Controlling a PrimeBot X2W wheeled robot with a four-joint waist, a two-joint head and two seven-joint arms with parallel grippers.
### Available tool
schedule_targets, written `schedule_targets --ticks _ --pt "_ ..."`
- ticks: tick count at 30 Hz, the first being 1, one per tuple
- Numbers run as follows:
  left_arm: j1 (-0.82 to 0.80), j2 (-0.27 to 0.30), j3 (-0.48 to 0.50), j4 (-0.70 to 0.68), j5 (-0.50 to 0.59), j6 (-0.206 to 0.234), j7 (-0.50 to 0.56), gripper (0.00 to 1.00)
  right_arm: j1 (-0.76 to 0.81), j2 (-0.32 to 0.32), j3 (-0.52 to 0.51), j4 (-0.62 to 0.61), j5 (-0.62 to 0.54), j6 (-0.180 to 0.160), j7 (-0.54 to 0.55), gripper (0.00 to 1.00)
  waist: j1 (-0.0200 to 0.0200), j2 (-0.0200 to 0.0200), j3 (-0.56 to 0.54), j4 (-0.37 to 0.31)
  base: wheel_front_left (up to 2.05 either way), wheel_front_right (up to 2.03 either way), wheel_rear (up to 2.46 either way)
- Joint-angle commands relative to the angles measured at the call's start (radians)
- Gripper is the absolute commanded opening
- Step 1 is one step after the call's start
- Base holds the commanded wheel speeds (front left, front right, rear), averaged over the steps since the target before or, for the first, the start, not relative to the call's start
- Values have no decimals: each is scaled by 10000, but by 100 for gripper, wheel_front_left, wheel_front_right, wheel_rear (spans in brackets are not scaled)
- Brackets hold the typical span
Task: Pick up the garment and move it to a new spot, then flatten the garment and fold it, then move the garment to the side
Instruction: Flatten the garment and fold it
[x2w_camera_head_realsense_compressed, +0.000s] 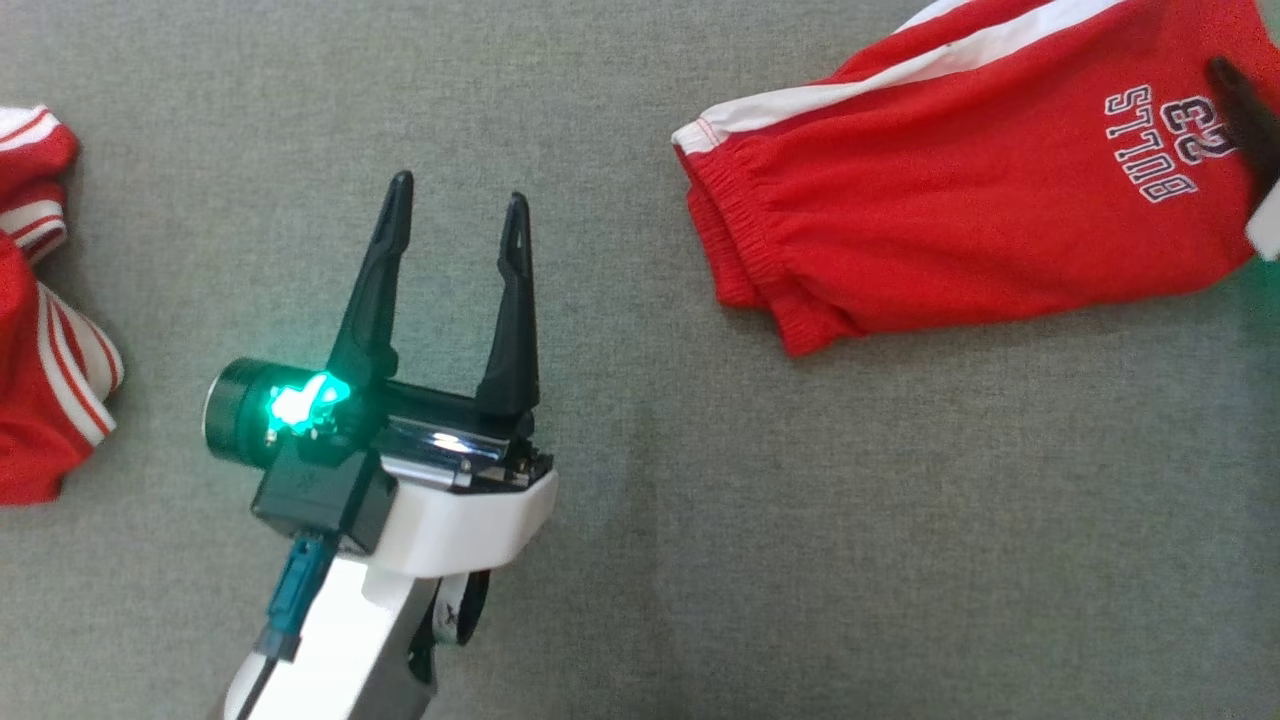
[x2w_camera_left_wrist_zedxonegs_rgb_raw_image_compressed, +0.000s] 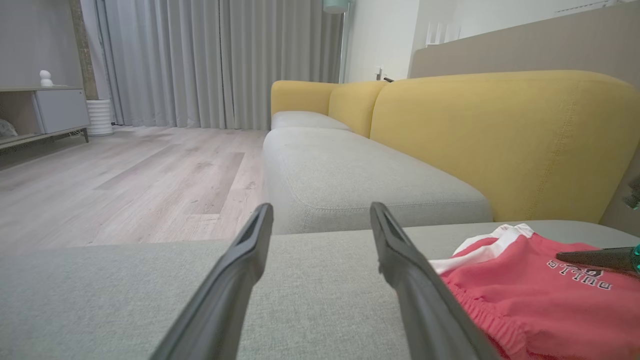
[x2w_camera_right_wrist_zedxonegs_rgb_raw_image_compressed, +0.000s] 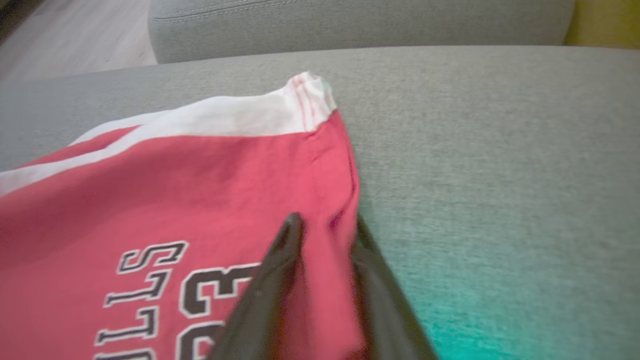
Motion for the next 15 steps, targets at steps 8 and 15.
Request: schedule_targets --ticks 8,15 --pt "660 -361 1222 -249 733 -575 -39 100 410 -605 475 281 -56 -7 -746 0 2 0 -617 -578 0 0 0" --pt "1105 -489 1649 -116 986 -965 -39 100 594 -1517 456 535 -32 -7 -1323 0 2 0 -1068 -1007 0 0 0"
